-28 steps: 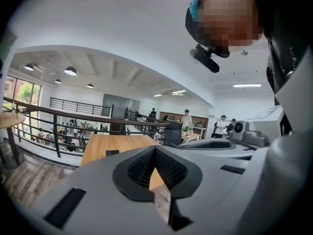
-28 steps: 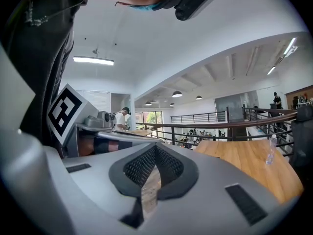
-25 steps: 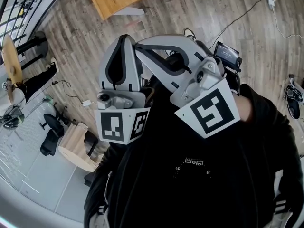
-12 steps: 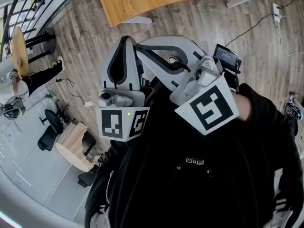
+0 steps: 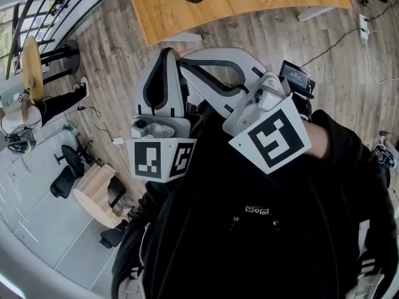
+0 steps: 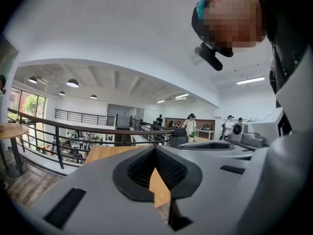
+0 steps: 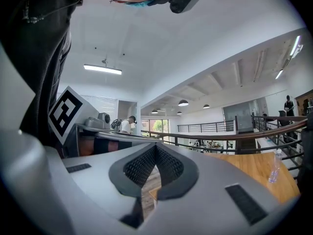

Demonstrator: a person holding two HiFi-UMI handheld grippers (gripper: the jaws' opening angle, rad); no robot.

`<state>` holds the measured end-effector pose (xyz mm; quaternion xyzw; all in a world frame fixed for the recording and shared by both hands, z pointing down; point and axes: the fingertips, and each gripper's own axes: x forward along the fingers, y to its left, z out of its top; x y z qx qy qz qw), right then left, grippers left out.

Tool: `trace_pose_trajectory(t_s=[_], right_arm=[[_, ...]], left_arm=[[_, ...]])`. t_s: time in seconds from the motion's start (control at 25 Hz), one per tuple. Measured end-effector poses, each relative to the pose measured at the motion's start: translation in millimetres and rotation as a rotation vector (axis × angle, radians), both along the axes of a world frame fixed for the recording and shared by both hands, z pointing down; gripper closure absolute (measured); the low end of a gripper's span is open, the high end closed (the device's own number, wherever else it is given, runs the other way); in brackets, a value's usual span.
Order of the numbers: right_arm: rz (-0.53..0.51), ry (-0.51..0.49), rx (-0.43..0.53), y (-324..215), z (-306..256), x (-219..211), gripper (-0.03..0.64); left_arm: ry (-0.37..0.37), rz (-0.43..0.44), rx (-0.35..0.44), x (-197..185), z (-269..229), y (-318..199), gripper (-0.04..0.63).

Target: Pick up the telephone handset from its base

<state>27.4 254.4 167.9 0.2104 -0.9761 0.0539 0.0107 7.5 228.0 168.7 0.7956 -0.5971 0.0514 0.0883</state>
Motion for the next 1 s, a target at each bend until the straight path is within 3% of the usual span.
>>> trace_pose_trajectory(t_s=[0.48, 1.0], right_arm=[[0.026, -0.003, 0.005, -15, 1, 16, 0.598], [0.142, 0.043, 0.03, -52, -1, 7, 0.598]], left_arm=[[-0.004, 0.048, 0.0, 17, 0, -16, 0.591], [0.02, 0.147, 0.015, 12, 1, -53, 0.591]])
